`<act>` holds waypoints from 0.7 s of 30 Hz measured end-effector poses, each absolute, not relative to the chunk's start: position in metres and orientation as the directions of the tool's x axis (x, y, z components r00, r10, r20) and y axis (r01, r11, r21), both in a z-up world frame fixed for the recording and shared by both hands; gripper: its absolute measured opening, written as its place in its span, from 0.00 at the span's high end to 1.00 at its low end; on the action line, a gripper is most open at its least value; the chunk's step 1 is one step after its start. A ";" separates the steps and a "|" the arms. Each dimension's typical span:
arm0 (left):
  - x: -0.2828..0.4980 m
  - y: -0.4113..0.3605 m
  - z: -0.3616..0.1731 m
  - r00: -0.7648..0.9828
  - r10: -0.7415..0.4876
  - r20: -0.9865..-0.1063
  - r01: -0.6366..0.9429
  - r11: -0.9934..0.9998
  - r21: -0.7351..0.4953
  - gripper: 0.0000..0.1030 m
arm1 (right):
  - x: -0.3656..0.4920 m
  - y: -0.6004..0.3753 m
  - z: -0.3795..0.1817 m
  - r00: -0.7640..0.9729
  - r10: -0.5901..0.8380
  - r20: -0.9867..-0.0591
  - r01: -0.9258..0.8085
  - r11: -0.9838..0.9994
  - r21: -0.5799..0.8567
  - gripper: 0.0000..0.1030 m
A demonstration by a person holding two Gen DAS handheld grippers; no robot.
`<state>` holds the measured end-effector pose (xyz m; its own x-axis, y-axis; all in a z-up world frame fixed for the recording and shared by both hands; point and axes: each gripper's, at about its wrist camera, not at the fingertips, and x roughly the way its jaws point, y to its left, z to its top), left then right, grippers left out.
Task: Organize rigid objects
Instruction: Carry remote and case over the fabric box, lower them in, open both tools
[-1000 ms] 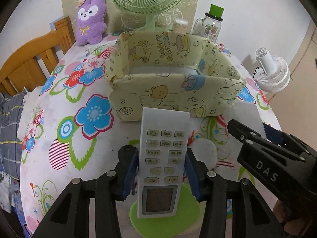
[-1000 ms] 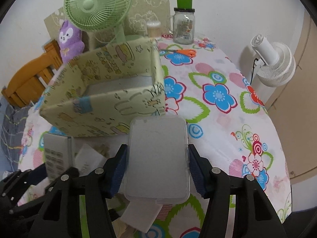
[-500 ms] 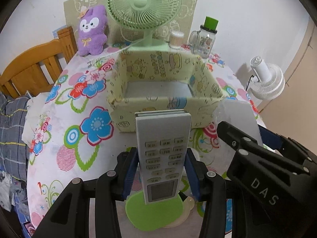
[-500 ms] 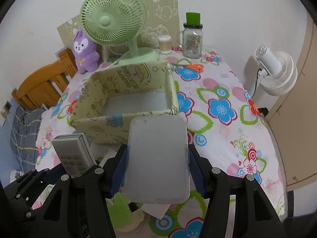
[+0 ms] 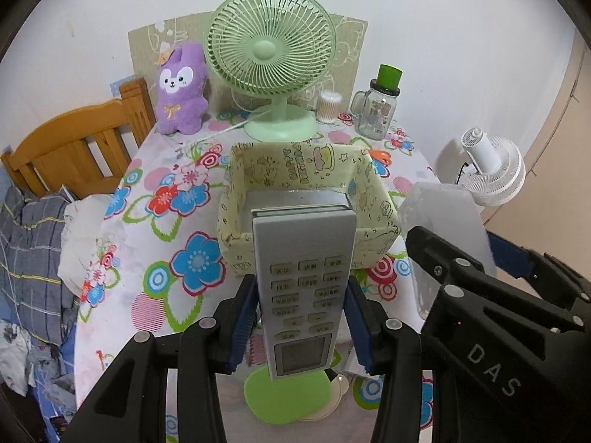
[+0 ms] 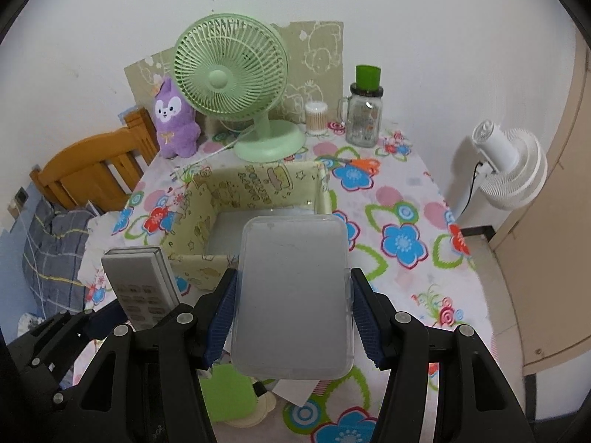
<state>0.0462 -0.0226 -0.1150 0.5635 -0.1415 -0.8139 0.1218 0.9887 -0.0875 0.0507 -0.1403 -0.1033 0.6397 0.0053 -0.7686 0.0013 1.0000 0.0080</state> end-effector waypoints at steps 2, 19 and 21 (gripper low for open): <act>0.046 -0.023 -0.110 0.561 -0.137 -0.816 0.121 0.989 -0.083 0.54 | 0.050 -0.140 -0.095 0.643 0.005 -0.765 -0.007 1.000 0.001 0.41; 0.054 -0.027 -0.067 0.615 -0.139 -0.776 0.117 0.990 -0.084 0.54 | 0.051 -0.140 -0.047 0.699 0.030 -0.714 -0.024 1.000 0.019 0.40; 0.055 -0.028 -0.062 0.625 -0.137 -0.769 0.119 0.990 -0.079 0.54 | 0.051 -0.141 -0.042 0.708 0.029 -0.706 -0.023 1.000 0.018 0.40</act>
<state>0.0550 -0.0281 -0.0624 0.6247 -0.1366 -0.7688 0.1186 0.9898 -0.0795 0.0513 -0.1406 -0.0420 0.7081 0.0287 -0.7055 -0.0227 0.9996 0.0179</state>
